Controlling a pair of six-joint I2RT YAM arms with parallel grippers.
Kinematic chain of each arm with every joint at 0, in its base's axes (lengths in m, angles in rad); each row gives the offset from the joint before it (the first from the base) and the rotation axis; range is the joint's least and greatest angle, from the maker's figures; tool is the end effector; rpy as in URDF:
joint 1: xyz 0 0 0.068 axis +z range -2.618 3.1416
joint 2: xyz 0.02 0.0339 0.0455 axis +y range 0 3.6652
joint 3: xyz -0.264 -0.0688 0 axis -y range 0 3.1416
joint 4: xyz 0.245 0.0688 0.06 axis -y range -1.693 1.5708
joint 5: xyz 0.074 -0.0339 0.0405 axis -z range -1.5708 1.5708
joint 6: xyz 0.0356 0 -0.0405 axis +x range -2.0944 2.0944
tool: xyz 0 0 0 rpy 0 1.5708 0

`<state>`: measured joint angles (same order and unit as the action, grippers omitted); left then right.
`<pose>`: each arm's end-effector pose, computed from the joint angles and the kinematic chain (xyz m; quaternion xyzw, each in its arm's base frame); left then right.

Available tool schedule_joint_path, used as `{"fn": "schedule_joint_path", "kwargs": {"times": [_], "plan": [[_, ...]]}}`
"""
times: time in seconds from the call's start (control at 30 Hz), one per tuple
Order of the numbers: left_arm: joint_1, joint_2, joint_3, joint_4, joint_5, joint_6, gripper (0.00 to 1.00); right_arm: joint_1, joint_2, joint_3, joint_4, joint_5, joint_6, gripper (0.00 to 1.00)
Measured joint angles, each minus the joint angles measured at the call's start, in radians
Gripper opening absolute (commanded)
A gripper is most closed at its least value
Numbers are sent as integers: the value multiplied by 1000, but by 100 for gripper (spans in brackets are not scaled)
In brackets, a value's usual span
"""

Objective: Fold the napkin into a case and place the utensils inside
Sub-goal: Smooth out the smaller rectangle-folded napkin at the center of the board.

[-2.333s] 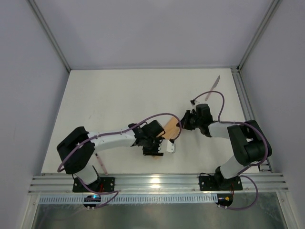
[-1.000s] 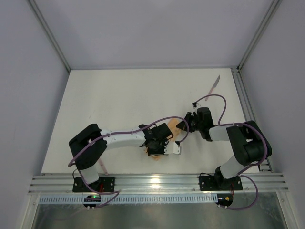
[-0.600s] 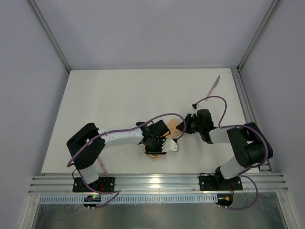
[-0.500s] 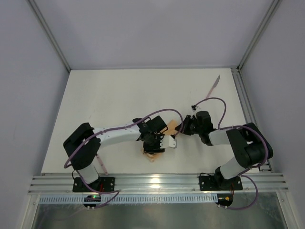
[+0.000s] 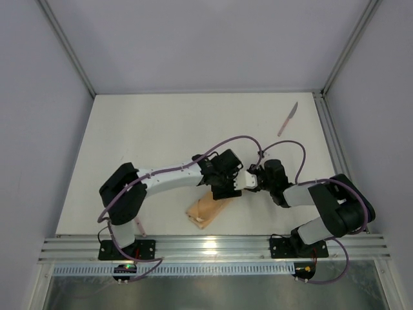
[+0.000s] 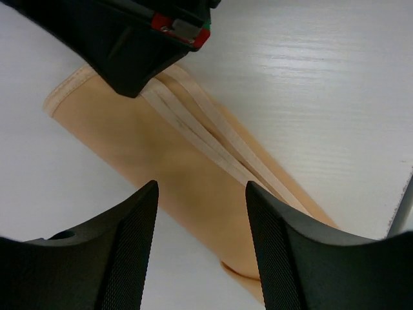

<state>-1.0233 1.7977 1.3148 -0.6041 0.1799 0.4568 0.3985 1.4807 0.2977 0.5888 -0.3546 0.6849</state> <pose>0.1897 -0.3235 0.2136 0.6679 0.6995 -0.1504 0.2047 0.2103 0.1020 0.1122 0.0422 0.8722 0.3715 0.3153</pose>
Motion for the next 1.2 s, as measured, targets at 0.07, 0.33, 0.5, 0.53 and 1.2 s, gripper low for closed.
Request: {"fn": "schedule_joint_path", "kwargs": {"times": [0.07, 0.33, 0.5, 0.53, 1.2], "plan": [[-31, 38, -19, 36, -50, -20, 59, 0, 0, -6, 9, -4, 6, 4], [-78, 69, -42, 94, -68, -97, 60, 8, 0, -24, 35, -14, 25, 4], [-75, 79, -47, 96, -56, -132, 59, 9, 0, -35, 55, -14, 34, 4], [-75, 77, -57, 99, -56, -135, 60, 10, 0, -35, 56, -14, 34, 4], [-16, -345, -358, -332, 179, 101, 56, 29, 14, -39, 90, 20, 58, 4]]}}
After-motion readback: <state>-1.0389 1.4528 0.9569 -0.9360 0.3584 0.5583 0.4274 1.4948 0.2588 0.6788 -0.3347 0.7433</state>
